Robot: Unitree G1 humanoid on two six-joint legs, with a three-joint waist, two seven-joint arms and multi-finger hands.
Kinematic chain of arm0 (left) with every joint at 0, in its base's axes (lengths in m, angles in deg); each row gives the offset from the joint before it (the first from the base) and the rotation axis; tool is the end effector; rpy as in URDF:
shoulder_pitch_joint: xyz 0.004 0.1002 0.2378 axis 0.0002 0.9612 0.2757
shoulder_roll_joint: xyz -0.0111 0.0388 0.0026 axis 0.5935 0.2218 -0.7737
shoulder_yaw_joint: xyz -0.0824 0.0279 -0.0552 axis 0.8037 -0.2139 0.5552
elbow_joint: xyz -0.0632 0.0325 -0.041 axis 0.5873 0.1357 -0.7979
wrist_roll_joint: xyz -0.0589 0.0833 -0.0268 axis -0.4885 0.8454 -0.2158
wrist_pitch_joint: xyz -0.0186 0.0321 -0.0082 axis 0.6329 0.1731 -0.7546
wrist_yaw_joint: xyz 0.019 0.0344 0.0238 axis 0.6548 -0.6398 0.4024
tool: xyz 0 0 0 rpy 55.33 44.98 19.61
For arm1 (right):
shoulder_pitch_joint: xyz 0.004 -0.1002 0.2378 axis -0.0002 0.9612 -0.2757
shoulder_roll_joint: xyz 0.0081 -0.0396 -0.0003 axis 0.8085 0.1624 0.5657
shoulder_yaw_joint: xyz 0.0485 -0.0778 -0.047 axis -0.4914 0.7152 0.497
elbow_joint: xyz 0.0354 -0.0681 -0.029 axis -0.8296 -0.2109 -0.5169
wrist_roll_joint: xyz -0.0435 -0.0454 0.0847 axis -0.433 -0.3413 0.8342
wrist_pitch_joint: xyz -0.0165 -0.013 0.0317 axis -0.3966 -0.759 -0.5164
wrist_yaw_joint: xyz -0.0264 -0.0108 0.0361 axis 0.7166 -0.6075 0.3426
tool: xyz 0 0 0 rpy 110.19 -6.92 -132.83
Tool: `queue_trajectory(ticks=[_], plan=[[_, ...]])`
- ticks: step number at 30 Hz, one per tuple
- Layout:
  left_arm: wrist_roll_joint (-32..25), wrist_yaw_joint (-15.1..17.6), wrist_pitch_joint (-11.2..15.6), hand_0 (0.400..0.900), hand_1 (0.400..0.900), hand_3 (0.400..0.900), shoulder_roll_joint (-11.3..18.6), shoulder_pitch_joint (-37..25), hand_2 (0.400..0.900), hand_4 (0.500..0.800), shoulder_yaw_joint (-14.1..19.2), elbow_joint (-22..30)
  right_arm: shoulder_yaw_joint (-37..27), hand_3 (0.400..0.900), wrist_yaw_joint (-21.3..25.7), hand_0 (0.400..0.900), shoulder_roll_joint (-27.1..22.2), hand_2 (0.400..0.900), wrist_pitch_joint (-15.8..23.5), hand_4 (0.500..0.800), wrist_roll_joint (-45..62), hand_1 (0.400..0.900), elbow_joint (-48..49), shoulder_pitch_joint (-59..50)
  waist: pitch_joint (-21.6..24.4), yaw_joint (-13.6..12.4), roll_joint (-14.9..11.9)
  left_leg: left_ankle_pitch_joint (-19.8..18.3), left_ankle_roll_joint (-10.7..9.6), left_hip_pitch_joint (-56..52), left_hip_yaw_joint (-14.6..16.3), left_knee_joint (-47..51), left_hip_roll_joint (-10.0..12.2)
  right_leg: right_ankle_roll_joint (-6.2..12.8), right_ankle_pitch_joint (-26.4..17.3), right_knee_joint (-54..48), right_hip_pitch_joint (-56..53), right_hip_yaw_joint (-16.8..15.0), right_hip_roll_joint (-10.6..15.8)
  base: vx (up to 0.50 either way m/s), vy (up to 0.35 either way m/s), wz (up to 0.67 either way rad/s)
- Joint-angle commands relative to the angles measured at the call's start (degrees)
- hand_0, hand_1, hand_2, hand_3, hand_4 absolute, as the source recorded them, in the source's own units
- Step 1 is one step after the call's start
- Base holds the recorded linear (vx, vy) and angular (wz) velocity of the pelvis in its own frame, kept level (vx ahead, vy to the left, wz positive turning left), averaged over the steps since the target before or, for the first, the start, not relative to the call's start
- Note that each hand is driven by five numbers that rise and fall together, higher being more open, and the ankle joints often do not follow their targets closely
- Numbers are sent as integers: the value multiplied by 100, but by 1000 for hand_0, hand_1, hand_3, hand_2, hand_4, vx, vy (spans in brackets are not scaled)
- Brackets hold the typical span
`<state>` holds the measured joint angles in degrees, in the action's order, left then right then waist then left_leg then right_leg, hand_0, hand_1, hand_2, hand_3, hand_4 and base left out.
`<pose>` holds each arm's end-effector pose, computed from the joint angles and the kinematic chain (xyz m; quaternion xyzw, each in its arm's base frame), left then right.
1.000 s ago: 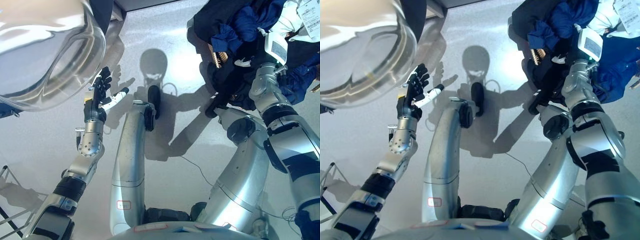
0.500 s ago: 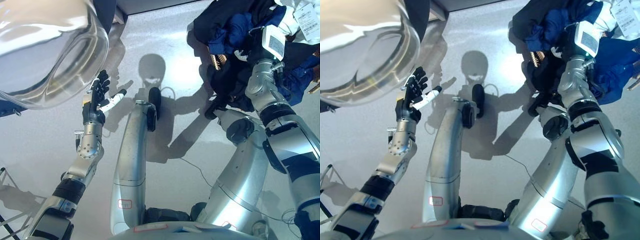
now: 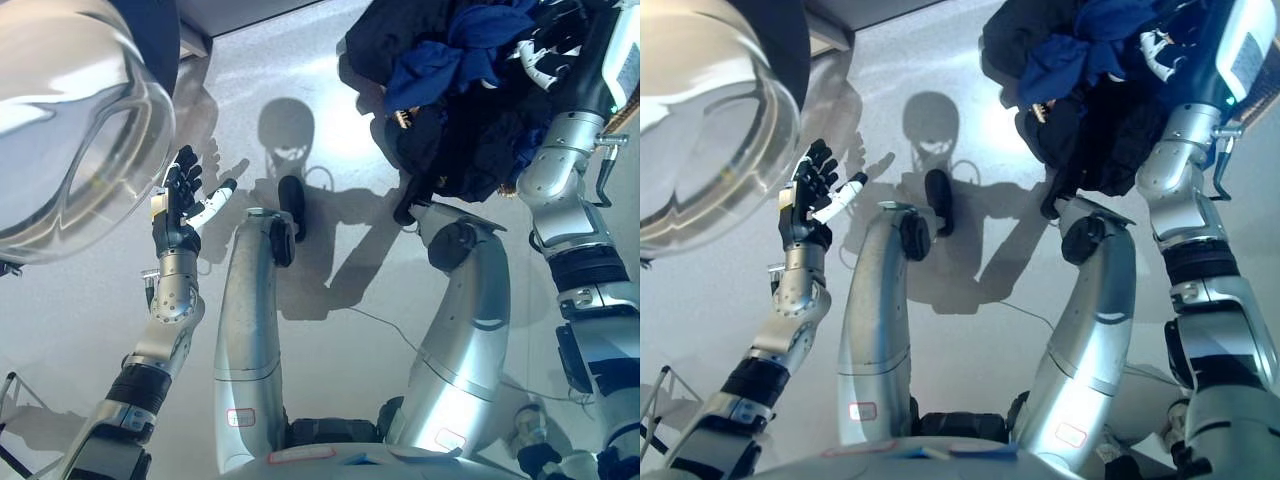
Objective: Put the clothes in the basket into the washing machine.
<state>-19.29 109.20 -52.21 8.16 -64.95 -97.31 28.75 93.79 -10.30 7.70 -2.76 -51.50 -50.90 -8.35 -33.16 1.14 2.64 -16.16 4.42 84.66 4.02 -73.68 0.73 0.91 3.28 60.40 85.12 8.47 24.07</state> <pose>0.2419 0.2076 0.0600 0.0214 -0.1045 0.1376 0.9847 0.3207 -0.2554 0.2110 -0.3522 -0.3199 -0.3327 0.8142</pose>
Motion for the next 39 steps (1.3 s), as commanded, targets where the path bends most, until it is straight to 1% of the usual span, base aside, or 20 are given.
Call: queue_trajectory(ticks=[1, 2, 3, 4, 5, 6, 7, 9, 11, 12, 14, 15, 18, 22, 24, 27, 29, 32, 35, 39], plan=[[139, 189, 362, 900, 900, 900, -273, 742, 900, 800, 262, -54, -431, 400, 442, 400, 97, 400, 840, 500, 355, 400, 1083, 518, 1048, 90, -75, 439, -380, -165, -180, 1248, -212, 463, 516, 55, 265, 524, -108, 27, 4, -4], [137, 186, 359, 900, 900, 900, -260, 752, 900, 800, 257, -49, -459, 400, 429, 400, 107, 400, 831, 500, 357, 400, 1118, 558, 1052, 82, -82, 446, -381, -179, -184, 1263, -213, 463, 512, 41, 248, 531, -109, 34, -2, 1], [90, 142, 346, 900, 900, 900, -316, 800, 900, 800, 251, -55, -640, 400, 320, 400, 398, 400, 1174, 500, 721, 400, 1611, 667, 1095, 109, -81, 447, -380, -258, -178, 1362, -202, 467, 539, -54, 144, 591, -119, 32, -9, 3], [81, 125, 335, 900, 900, 900, -310, 815, 900, 800, 228, -76, -717, 400, 293, 400, 519, 400, 1259, 500, 836, 400, 1746, 696, 1116, 102, -84, 451, -385, -300, -187, 1408, -211, 470, 545, -104, 91, 624, -121, 32, -9, 3], [78, 122, 336, 900, 900, 900, -298, 818, 900, 800, 226, -78, -735, 400, 281, 400, 528, 400, 1257, 500, 842, 400, 1764, 717, 1115, 98, -88, 457, -387, -312, -194, 1419, -212, 469, 542, -117, 73, 635, -122, 24, -10, 5], [48, 98, 311, 900, 900, 900, -316, 802, 900, 800, 172, -139, -774, 400, 158, 400, 863, 400, 1566, 500, 1280, 400, 2114, 609, 1163, 99, -84, 466, -396, -397, -172, 1540, -206, 482, 559, -222, -31, 691, -136, 21, -5, 4], [30, 83, 310, 900, 900, 900, -305, 785, 900, 800, 161, -160, -774, 400, 58, 400, 987, 400, 1640, 500, 1473, 400, 2193, 565, 1174, 97, -86, 475, -401, -454, -170, 1610, -204, 490, 555, -284, -98, 723, -150, 27, 0, 4], [-91, 35, 278, 900, 900, 900, -328, 750, 900, 800, 132, -211, -699, 400, -289, 400, 1398, 400, 1929, 500, 2251, 400, 2403, 339, 1210, 76, -83, 507, -419, -605, -164, 1806, -197, 513, 537, -474, -260, 808, -193, 0, 0, 0], [-221, -13, 232, 900, 900, 900, -328, 710, 900, 800, 120, -275, -486, 400, -736, 400, 1707, 400, 2076, 500, 3058, 400, 2364, 140, 1229, 53, -110, 540, -435, -737, -148, 1964, -181, 521, 521, -602, -419, 878, -224, 9, -14, 3], [-283, -45, 191, 900, 900, 900, -337, 696, 900, 800, 121, -337, -394, 400, -893, 400, 1799, 400, 2085, 500, 3365, 400, 2327, 14, 1238, 53, -126, 550, -439, -781, -148, 2010, -184, 522, 513, -664, -474, 901, -241, 10, -20, 4], [-469, -121, 140, 900, 900, 900, -357, 625, 900, 800, 79, -417, -127, 400, -1313, 400, 2137, 400, 2151, 500, 4256, 400, 2160, -352, 1289, 18, -136, 582, -456, -891, -161, 2143, -169, 527, 500, -766, -587, 952, -276, 27, -23, 4], [-534, -148, 121, 900, 900, 900, -363, 618, 900, 800, 88, -437, -92, 400, -1458, 400, 2212, 400, 2159, 500, 4508, 400, 2028, -527, 1308, 5, -141, 585, -464, -944, -161, 2198, -163, 535, 498, -803, -628, 969, -281, 51, -25, 6], [-725, -258, 111, 900, 900, 900, -391, 575, 900, 800, 29, -506, 42, 400, -1749, 400, 2600, 400, 2294, 500, 5433, 400, 1539, -1266, 1400, -103, -135, 614, -484, -1104, -169, 2383, -166, 549, 510, -923, -767, 1034, -295, 58, -31, 9], [-860, -360, 76, 900, 900, 900, -379, 547, 900, 800, 2, -542, 65, 400, -1982, 400, 3093, 400, 2295, 500, 6300, 400, 739, -1999, 1492, -262, -130, 587, -482, -1221, -236, 2419, -198, 549, 580, -886, -857, 1071, -256, 55, -44, 14], [-885, -381, 63, 900, 900, 900, -385, 522, 900, 800, -21, -624, 66, 400, -2033, 400, 3255, 400, 2274, 500, 6484, 400, 537, -2203, 1513, -317, -131, 571, -483, -1211, -285, 2377, -221, 550, 625, -848, -875, 1092, -232, 52, -69, 21], [-973, -426, 89, 900, 900, 900, -345, 502, 900, 800, -91, -679, 5, 400, -2017, 400, 3493, 400, 2248, 500, 6747, 400, -130, -2599, 1548, -447, -93, 561, -481, -1167, -351, 2309, -266, 539, 690, -755, -845, 1105, -168, 51, -47, 19], [-978, -433, 98, 900, 900, 900, -316, 459, 900, 800, -151, -681, 90, 400, -1920, 400, 3672, 400, 2197, 500, 6774, 400, -459, -2828, 1544, -541, -49, 556, -468, -1109, -381, 2223, -286, 515, 719, -643, -771, 1082, -129, 37, -20, 13], [-958, -427, 51, 900, 900, 900, -361, 420, 900, 800, -247, -702, 240, 400, -1975, 400, 4061, 400, 2108, 500, 6748, 400, -285, -2758, 1515, -606, -1, 567, -448, -1013, -409, 2132, -322, 492, 746, -501, -661, 1051, -91, 34, -3, 8], [-894, -409, 31, 900, 900, 900, -338, 454, 900, 800, -305, -686, 326, 400, -2000, 400, 4314, 400, 2027, 500, 6666, 400, -291, -2673, 1474, -649, 66, 592, -437, -929, -438, 2075, -367, 480, 768, -391, -581, 1030, -36, 17, 1, 7], [-941, -432, 94, 900, 900, 900, -285, 520, 900, 800, -334, -609, 135, 400, -2033, 400, 4417, 400, 2034, 500, 6807, 400, -727, -2991, 1459, -756, 198, 602, -428, -765, -450, 1949, -423, 461, 808, -203, -410, 975, 69, 14, 5, 10]])
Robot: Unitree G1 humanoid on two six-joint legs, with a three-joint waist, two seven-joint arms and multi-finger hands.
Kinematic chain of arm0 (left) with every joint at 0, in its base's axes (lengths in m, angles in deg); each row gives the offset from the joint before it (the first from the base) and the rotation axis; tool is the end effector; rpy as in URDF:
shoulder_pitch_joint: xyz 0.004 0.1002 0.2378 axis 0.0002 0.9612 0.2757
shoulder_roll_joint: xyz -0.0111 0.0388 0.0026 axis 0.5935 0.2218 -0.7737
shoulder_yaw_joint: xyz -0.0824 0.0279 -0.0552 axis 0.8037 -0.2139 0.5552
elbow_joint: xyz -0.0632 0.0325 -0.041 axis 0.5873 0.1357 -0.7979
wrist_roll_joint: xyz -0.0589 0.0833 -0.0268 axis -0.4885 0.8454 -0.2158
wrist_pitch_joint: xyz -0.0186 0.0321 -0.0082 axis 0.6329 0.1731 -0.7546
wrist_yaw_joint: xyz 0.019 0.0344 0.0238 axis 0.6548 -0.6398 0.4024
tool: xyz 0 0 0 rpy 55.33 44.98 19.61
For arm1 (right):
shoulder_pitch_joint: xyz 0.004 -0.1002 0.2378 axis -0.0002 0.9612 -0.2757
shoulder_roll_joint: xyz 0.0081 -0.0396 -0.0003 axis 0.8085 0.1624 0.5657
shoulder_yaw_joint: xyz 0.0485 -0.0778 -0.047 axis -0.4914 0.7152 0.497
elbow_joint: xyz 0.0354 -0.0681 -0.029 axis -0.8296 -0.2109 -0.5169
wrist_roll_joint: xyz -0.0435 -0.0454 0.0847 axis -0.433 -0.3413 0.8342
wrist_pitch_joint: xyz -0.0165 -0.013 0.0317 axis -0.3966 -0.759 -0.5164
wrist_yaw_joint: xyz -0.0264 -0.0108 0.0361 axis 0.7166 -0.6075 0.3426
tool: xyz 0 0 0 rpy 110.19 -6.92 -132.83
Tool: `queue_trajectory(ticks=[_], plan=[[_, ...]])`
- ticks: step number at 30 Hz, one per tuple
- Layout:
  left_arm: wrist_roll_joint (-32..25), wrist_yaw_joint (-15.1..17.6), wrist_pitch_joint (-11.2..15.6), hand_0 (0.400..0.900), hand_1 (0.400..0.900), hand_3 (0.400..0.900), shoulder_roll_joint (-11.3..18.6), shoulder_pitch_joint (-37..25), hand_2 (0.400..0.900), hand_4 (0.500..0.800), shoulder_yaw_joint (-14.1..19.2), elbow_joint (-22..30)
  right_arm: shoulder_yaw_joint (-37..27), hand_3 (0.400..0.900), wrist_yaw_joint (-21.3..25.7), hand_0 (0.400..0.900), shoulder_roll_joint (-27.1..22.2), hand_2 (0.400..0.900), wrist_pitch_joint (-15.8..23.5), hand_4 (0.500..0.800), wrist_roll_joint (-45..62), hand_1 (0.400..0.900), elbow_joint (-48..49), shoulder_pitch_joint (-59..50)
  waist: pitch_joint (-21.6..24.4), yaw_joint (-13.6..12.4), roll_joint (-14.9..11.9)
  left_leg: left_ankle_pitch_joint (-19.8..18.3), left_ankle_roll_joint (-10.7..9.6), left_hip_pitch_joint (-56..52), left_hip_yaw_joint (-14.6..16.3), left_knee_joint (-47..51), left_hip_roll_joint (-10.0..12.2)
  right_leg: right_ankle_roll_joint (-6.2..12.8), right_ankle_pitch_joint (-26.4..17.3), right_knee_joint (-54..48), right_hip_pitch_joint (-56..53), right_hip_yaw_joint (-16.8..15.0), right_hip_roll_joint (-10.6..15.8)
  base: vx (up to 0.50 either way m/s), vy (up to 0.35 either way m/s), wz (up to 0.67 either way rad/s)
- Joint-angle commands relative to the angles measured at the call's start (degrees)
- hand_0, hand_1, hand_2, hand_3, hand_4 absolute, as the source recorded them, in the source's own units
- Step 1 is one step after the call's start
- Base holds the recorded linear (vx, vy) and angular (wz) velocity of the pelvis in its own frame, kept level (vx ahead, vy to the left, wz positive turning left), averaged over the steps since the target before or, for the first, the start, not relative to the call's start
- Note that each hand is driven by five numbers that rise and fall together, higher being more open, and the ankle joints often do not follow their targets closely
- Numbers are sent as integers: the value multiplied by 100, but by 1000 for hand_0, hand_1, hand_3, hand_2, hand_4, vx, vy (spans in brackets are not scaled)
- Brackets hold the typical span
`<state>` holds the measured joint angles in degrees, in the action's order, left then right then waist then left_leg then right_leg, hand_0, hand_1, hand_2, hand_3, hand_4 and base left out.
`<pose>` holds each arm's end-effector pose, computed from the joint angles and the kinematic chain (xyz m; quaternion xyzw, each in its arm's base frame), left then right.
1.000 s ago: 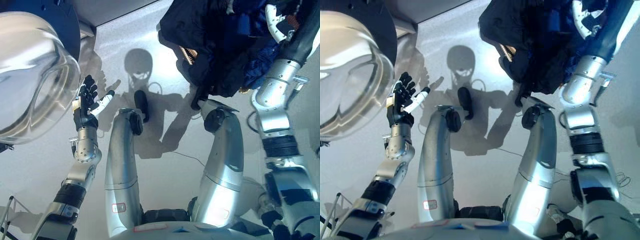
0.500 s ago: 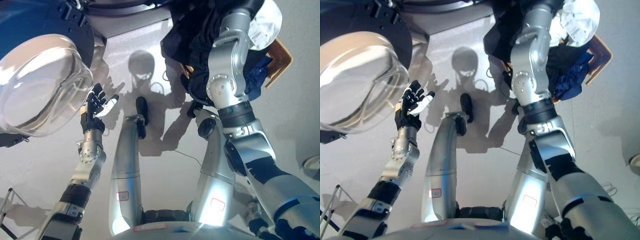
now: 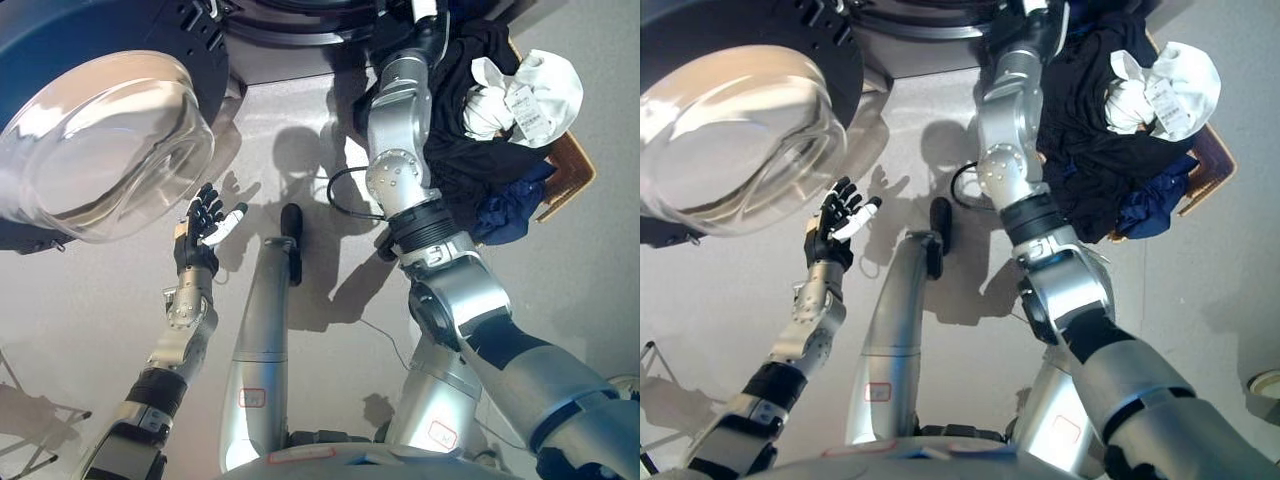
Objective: Put the clothes in the basket into the washing machine.
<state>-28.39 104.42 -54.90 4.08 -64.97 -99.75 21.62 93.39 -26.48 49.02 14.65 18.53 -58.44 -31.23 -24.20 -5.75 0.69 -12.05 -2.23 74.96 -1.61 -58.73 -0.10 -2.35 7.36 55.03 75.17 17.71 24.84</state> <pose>0.2387 0.1973 0.0288 -0.0545 0.0029 0.1211 0.9911 0.3409 -0.0533 0.2652 0.4887 -0.2229 0.0285 0.8430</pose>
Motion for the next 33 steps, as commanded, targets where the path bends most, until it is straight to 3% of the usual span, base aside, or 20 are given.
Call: queue_trajectory(ticks=[1, 4, 8, 9, 10, 14, 24, 28, 33], plan=[[-36, 34, 377, 900, 900, 900, 145, 529, 900, 800, -105, 110, 116, 400, -427, 400, 278, 400, 310, 500, -139, 400, -67, -785, 559, -95, 421, 192, 243, 237, 105, 419, -357, 787, 403, 378, 624, 42, 17, 20, 9, 10], [-16, -42, 418, 900, 900, 900, 231, 523, 900, 800, -167, 108, -61, 400, -574, 400, 86, 400, 338, 500, 108, 400, -548, -1164, 581, -194, 523, 195, 250, 342, 56, 314, -400, 799, 410, 502, 736, -15, 94, 22, 0, 11], [-32, -240, 496, 900, 900, 900, 372, 549, 900, 800, -300, 124, -173, 400, -646, 400, -555, 400, 306, 500, 316, 400, -1452, -1698, 625, -373, 627, 205, 253, 441, 23, 182, -445, 839, 430, 681, 874, -125, 189, 23, -12, 13], [-20, -274, 500, 900, 900, 900, 404, 522, 900, 800, -356, 79, -122, 855, -636, 855, -676, 855, 262, 773, 292, 855, -1629, -1769, 621, -405, 641, 202, 251, 448, 27, 160, -451, 849, 431, 710, 890, -143, 199, 8, -8, 7], [-23, -278, 507, 900, 900, 900, 399, 500, 900, 800, -371, 67, -125, 900, -649, 900, -698, 900, 258, 800, 302, 900, -1657, -1794, 613, -417, 646, 199, 252, 451, 30, 154, -452, 851, 433, 718, 896, -148, 202, 7, -16, 10], [40, -347, 561, 900, 900, 900, 497, 434, 900, 800, -439, 2, 97, 900, -517, 900, -1086, 900, 106, 800, -17, 900, -1995, -1926, 643, -471, 694, 227, 233, 456, 34, 123, -470, 881, 409, 747, 896, -194, 245, 8, -25, 12], [-23, -333, 535, 900, 900, 900, 427, 377, 900, 800, -437, -111, 189, 900, -620, 900, -1132, 900, 173, 800, -12, 900, -1592, -1681, 641, -395, 714, 253, 211, 411, 54, 113, -465, 867, 352, 739, 801, -210, 250, -5, -15, 4], [-26, -304, 521, 900, 900, 900, 367, 355, 900, 800, -414, -152, 335, 900, -658, 900, -1074, 900, 258, 800, -185, 900, -903, -1433, 589, -322, 711, 313, 196, 340, 100, 260, -433, 881, 262, 570, 691, -161, 219, -28, 11, -6], [23, -209, 453, 900, 900, 900, 161, 277, 900, 800, -255, -385, 594, 900, -708, 900, -978, 900, 365, 800, -699, 900, 621, -367, 482, -65, 624, 485, 160, -168, 228, 963, -315, 962, 86, -112, 118, 96, 30, -35, 36, -18]])
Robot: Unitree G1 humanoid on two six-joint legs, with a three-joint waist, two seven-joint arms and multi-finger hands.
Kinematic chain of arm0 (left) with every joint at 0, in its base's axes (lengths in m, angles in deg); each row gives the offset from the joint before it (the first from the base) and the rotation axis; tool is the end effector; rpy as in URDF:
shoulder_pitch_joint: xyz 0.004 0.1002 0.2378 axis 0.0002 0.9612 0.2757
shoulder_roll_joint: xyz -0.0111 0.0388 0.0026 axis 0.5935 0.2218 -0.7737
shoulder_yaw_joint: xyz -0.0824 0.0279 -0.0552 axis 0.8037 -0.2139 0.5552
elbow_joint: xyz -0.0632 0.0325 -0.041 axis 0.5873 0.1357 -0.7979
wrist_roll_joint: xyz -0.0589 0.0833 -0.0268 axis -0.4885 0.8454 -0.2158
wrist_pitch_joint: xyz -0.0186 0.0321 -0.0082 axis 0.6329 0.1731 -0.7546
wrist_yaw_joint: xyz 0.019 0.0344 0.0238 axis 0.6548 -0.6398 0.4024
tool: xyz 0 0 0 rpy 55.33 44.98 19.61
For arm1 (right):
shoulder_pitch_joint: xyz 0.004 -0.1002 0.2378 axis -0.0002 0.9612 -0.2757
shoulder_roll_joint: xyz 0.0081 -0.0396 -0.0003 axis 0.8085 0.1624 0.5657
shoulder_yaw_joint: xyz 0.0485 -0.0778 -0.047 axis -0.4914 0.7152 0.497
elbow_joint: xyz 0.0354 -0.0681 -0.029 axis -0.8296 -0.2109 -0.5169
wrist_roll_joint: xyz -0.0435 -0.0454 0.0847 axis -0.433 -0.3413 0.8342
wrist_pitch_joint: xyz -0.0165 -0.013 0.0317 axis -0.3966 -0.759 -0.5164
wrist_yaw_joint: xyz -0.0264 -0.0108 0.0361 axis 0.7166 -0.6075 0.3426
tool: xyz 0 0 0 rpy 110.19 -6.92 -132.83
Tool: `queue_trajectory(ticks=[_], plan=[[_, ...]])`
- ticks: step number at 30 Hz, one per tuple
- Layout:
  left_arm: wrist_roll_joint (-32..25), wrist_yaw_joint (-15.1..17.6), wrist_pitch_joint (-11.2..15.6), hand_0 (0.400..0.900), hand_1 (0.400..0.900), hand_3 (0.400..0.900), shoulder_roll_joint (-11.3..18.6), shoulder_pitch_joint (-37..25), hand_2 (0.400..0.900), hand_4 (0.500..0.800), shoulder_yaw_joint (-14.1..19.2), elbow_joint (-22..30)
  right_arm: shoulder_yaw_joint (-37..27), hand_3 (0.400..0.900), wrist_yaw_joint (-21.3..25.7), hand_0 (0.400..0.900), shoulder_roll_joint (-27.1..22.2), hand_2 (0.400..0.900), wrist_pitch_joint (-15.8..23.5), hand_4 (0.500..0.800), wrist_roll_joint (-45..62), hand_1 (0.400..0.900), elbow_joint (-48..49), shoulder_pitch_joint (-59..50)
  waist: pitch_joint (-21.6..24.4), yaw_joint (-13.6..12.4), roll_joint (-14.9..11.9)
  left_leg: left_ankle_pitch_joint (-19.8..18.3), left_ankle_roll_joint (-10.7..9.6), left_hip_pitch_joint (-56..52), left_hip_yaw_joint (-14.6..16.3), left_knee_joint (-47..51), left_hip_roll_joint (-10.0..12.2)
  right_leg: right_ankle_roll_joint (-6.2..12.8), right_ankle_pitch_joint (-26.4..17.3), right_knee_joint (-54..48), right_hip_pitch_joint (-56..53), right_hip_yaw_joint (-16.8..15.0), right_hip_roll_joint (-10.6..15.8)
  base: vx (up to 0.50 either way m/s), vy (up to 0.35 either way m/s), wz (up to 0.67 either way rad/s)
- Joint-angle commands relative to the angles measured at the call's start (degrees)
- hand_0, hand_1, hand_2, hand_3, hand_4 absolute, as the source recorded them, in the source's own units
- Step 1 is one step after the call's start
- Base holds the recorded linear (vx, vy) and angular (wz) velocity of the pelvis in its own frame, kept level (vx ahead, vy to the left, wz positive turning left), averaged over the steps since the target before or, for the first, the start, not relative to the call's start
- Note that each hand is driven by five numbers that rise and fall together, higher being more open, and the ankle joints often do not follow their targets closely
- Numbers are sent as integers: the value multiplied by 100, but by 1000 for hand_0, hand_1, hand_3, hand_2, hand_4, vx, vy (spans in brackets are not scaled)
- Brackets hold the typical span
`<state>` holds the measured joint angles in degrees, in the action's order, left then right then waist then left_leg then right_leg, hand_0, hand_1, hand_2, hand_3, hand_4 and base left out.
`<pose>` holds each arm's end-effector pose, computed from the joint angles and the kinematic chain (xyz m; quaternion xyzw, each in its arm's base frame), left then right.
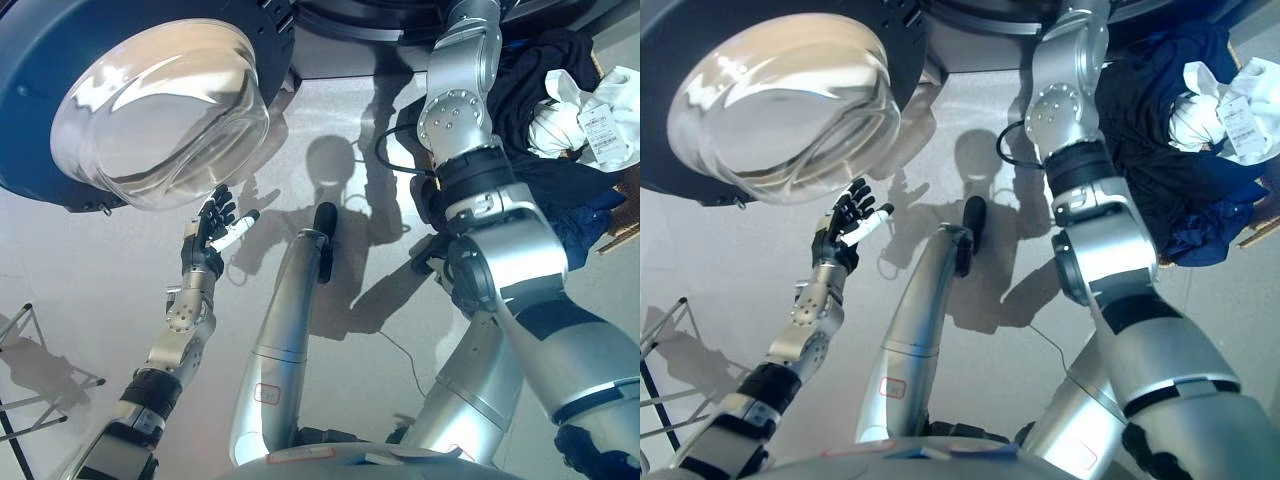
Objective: Put the clothes in the basket into the washing machine.
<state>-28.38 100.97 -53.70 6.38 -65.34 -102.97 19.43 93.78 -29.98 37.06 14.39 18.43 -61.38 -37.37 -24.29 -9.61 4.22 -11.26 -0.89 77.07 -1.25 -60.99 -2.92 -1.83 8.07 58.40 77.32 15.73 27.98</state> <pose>0.2367 0.2012 0.0233 -0.0245 0.0124 0.0793 0.9965 0.3495 -0.1031 0.3059 0.4172 -0.3206 0.0180 0.8502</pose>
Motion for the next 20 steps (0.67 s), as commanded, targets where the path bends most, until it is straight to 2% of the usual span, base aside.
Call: queue_trajectory(ticks=[1, 6, 10, 12, 13, 14, 16, 17, 18, 20], plan=[[19, 156, 333, 900, 900, 900, -123, 329, 900, 800, 102, -219, 559, 900, -375, 900, 266, 900, 405, 800, -760, 900, 1224, 542, 471, 371, 266, 464, 23, -599, 202, 1461, 20, 938, -34, -680, -338, 405, -341, -23, 53, -22], [-121, 150, 247, 900, 900, 900, -493, 344, 900, 800, 358, -643, 599, 900, -503, 900, 274, 900, 317, 800, -1149, 900, 2092, 2276, 473, 715, 79, 663, 0, -1608, 295, 2486, 128, 1044, -218, -1556, -1336, 651, -685, -4, 34, -23], [-160, 60, 150, 900, 900, 900, -863, 432, 900, 800, 509, -1183, 615, 900, -593, 900, 462, 900, 133, 800, -1288, 900, 2123, 3635, 567, 938, -113, 807, -72, -2710, 298, 3292, 153, 1127, -393, -2399, -2409, 750, -897, 73, 8, -21], [-129, 13, 144, 900, 900, 900, -942, 512, 900, 800, 567, -1331, 598, 900, -619, 900, 497, 900, 81, 800, -1349, 900, 2106, 3980, 574, 998, -139, 874, -91, -3097, 288, 3559, 165, 1147, -465, -2653, -2757, 802, -946, 84, -8, -10], [-111, -26, 132, 900, 900, 900, -999, 543, 900, 800, 624, -1502, 583, 900, -676, 900, 520, 900, 33, 800, -1372, 900, 1961, 4231, 605, 1038, -184, 890, -109, -3405, 277, 3725, 169, 1163, -516, -2885, -3090, 831, -1009, 60, 21, -11], [-119, -72, 121, 900, 900, 900, -1059, 573, 900, 800, 699, -1699, 522, 900, -681, 900, 516, 900, -22, 800, -1413, 900, 1734, 4414, 600, 1079, -222, 1113, -78, -3664, 313, 3954, 134, 1090, -764, -3202, -3399, 936, -1064, 89, 16, -10], [-178, -209, 83, 900, 900, 900, -1138, 653, 900, 800, 903, -2045, 423, 900, -722, 900, 443, 900, -165, 800, -1524, 900, 1332, 4878, 691, 1123, -294, 1194, -113, -4331, 309, 4348, 145, 1129, -877, -3732, -4157, 1022, -1238, 221, -2, -19], [-57, -355, 22, 900, 900, 900, -1196, 717, 900, 800, 1093, -2466, 352, 900, -725, 900, 372, 900, -361, 800, -1862, 900, 751, 5225, 825, 1135, -378, 1282, -148, -4988, 325, 4754, 157, 1173, -966, -4203, -4865, 1065, -1421, 249, -17, -20], [-58, -360, 27, 900, 900, 900, -1195, 714, 900, 800, 1095, -2472, 352, 900, -727, 900, 374, 900, -358, 800, -1863, 900, 747, 5222, 769, 1137, -375, 1294, -151, -5067, 319, 4790, 162, 1175, -982, -4245, -4948, 1075, -1436, 235, -22, -16], [78, -453, -33, 900, 900, 900, -1218, 758, 900, 800, 1258, -2827, 152, 900, -793, 900, 305, 900, -479, 800, -1958, 900, 151, 5595, 924, 1140, -435, 1395, -201, -5776, 358, 5259, 205, 1241, -1105, -4769, -5726, 1114, -1551, 164, -3, -12]])
